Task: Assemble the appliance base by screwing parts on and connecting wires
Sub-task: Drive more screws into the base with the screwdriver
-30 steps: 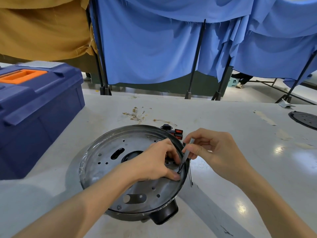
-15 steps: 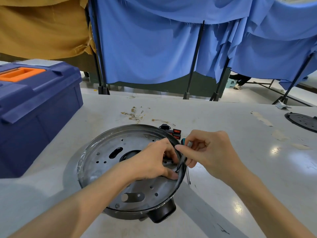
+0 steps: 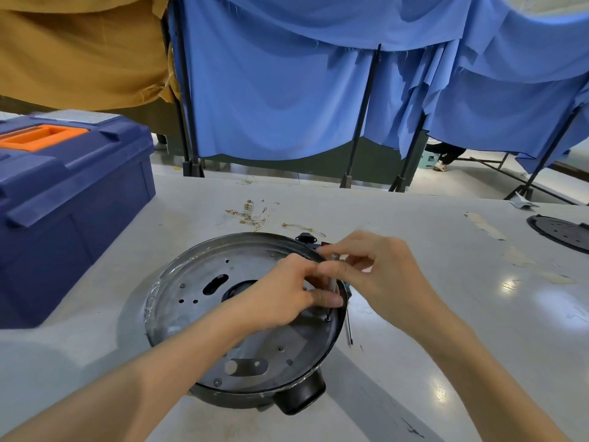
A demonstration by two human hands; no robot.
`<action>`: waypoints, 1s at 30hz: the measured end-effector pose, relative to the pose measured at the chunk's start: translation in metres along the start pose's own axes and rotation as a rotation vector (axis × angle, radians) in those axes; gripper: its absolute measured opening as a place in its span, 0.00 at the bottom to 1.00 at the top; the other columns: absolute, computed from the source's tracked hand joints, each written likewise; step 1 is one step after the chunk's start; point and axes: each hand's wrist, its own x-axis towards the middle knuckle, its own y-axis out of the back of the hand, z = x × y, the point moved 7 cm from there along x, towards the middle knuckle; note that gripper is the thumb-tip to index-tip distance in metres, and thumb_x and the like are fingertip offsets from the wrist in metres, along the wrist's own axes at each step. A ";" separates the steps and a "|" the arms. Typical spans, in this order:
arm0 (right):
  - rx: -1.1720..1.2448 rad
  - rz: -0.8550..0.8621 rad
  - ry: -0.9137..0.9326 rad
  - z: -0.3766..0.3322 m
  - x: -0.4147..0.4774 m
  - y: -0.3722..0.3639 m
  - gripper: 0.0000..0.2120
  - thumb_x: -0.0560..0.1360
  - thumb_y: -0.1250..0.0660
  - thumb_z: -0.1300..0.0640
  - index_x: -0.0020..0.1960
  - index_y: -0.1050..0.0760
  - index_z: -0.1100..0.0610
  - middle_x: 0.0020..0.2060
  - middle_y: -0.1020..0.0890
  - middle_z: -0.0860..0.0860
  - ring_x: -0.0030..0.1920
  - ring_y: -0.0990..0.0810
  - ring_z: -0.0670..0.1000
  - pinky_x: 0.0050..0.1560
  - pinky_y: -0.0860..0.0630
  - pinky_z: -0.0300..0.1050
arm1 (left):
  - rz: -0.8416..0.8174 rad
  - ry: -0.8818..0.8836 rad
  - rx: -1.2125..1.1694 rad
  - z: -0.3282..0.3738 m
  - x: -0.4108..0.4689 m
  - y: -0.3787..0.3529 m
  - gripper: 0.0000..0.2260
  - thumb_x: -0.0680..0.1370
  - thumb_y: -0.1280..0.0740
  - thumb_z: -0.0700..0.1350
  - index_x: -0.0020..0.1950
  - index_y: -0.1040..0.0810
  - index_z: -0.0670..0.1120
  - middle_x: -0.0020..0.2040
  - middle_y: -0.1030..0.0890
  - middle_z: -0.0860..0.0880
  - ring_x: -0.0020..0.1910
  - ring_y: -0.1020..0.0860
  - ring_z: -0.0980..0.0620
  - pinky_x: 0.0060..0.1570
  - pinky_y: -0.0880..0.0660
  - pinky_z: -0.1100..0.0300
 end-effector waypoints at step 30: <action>0.080 0.066 -0.078 0.000 -0.009 0.000 0.14 0.70 0.26 0.69 0.32 0.22 0.54 0.25 0.19 0.52 0.24 0.20 0.50 0.32 0.20 0.44 | -0.063 -0.017 -0.119 0.001 0.001 -0.003 0.08 0.67 0.23 0.35 0.42 0.19 0.43 0.37 0.19 0.50 0.41 0.21 0.57 0.46 0.24 0.66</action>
